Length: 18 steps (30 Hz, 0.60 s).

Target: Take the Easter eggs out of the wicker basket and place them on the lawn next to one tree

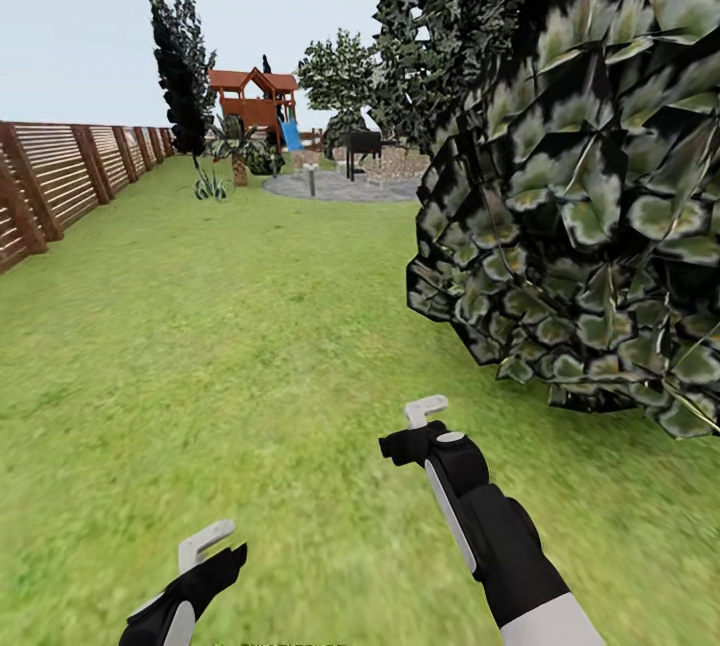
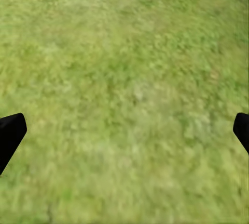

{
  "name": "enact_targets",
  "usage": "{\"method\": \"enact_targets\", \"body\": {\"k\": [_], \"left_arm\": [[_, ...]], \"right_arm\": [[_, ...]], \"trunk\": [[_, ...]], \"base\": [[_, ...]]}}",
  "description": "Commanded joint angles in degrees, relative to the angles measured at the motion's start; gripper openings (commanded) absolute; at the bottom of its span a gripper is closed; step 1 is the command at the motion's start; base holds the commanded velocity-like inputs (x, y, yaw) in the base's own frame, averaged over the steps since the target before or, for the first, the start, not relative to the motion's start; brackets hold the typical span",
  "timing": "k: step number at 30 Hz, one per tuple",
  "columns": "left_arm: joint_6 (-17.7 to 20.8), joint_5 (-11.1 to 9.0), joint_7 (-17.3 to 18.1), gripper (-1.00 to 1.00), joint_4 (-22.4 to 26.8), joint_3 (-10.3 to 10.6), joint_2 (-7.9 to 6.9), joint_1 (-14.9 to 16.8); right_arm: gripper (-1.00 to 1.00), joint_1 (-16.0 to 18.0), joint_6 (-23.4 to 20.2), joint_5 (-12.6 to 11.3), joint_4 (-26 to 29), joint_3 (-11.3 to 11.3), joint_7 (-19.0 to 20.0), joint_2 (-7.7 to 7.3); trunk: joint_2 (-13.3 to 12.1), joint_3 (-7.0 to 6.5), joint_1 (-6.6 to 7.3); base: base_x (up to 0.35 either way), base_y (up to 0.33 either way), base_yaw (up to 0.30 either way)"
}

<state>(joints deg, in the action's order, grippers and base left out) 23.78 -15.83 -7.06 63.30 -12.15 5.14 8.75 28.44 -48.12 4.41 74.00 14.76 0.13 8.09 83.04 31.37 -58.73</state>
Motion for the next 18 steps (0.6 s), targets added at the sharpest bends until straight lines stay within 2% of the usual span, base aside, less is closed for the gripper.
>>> {"method": "enact_targets", "body": {"k": [1,5,11,18], "left_arm": [[0.3,-0.6,-0.3,1.0,0.0,-0.1,0.04,0.0],[0.2,-0.6,-0.3,1.0,-0.5,-0.1,-0.05,0.0],[0.0,-0.5,-0.4,1.0,-0.7,-0.1,-0.14,0.0],[-0.3,-0.5,-0.4,1.0,-0.8,-0.1,-0.2,0.0]], "right_arm": [[1.0,0.0,-0.3,0.4,0.1,0.1,0.0,0.0],[1.0,0.0,-0.3,0.4,0.1,0.1,0.0,0.0],[1.0,0.0,-0.3,0.4,0.0,0.1,0.0,0.0],[1.0,0.0,-0.3,0.4,0.0,0.0,0.0,-0.07]], "trunk": [[0.0,0.11,0.0],[0.0,0.29,0.0],[0.0,0.56,0.0],[0.0,0.68,0.0]], "base": [[0.021,0.0,0.254],[0.095,-0.015,0.254],[0.244,-0.088,0.234],[0.296,-0.115,0.074]]}}
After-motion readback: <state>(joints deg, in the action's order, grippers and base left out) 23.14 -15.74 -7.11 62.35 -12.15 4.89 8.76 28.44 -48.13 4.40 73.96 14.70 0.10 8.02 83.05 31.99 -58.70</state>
